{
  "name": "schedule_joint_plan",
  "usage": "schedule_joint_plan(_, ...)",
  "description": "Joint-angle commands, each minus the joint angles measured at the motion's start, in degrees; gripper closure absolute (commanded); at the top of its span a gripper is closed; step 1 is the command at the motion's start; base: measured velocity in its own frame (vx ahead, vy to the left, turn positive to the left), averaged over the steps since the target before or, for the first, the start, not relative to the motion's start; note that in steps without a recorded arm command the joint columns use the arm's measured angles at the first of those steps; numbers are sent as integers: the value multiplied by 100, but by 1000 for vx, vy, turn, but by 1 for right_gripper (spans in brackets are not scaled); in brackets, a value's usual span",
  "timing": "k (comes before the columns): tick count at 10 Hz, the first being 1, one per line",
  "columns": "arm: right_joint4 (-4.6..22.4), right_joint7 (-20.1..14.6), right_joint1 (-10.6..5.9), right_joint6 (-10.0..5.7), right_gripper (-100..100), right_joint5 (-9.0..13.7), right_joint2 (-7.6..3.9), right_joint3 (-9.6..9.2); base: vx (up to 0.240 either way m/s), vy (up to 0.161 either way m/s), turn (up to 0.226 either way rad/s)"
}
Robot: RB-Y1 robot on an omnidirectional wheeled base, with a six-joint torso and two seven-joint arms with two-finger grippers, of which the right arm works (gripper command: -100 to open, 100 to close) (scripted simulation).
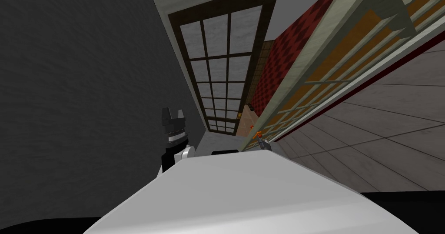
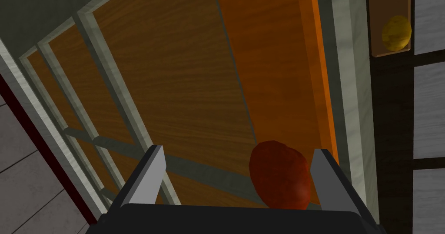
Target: Pull the door open
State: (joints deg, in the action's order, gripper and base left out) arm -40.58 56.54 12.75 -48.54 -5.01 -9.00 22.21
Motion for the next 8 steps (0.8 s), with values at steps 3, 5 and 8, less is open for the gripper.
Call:
schedule_joint_plan(3,14,-224,104,180,100,110,-102,52,-24,-3,25)
schedule_joint_plan(5,27,-327,118,179,100,149,-114,43,-22,-2,3)
schedule_joint_plan(8,53,-637,162,176,100,266,-150,16,-57,-6,28)
